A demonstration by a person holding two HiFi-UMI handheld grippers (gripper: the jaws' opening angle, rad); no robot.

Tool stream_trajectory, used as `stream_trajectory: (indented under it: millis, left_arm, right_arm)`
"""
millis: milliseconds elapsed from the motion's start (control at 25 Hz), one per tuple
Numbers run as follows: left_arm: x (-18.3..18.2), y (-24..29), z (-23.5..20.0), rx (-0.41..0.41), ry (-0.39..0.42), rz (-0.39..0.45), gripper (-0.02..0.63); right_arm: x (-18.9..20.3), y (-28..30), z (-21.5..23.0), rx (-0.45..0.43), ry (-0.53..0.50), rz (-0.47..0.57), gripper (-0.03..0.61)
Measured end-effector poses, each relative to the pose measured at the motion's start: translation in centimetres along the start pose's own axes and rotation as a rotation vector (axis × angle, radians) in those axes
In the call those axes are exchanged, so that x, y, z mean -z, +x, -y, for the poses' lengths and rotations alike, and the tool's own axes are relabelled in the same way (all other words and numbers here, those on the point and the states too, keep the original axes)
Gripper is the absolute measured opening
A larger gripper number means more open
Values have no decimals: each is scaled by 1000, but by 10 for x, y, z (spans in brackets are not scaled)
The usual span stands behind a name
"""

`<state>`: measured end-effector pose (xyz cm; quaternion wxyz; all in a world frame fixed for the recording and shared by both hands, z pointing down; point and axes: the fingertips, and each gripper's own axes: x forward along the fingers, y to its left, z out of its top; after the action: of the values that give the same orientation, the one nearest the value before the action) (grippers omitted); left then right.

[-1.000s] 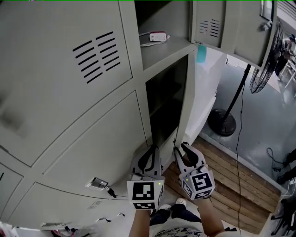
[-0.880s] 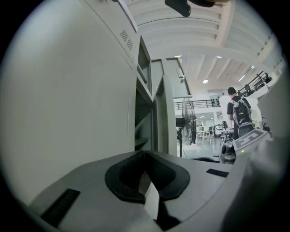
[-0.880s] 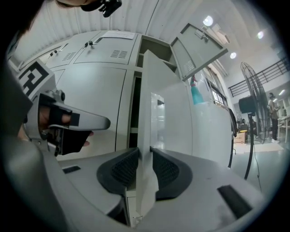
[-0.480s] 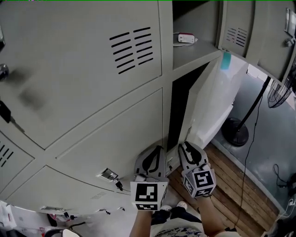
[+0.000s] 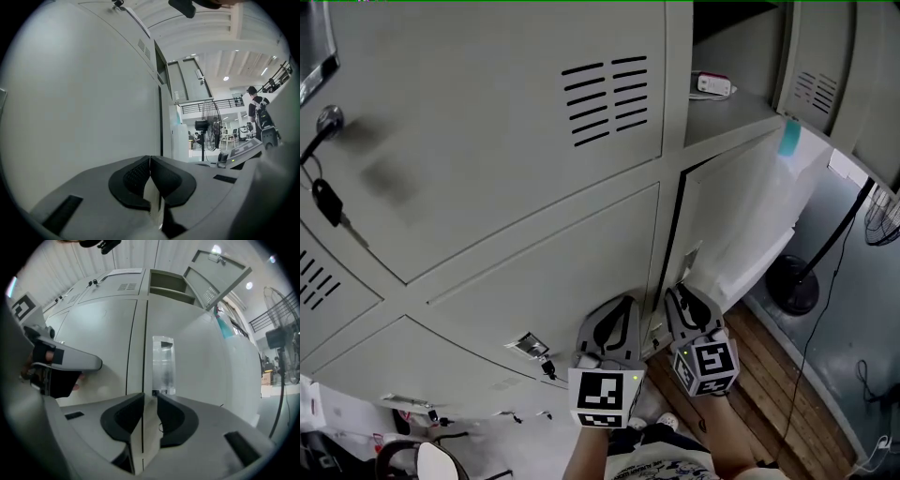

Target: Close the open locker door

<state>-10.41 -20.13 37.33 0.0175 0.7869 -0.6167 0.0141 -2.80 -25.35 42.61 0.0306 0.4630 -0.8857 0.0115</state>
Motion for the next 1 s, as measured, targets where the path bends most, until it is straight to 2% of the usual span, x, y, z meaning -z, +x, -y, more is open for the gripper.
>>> stream_trajectory:
  millis: [760,1000]
  left_arm:
    - [-1,-5,1,-59,7,-3,8]
    - [1,-7,-1,-73,3,-10,8]
  right_arm:
    - [-2,17,-8,-91,13,-1,52]
    - [-3,22,-12,-109,10,-1,14]
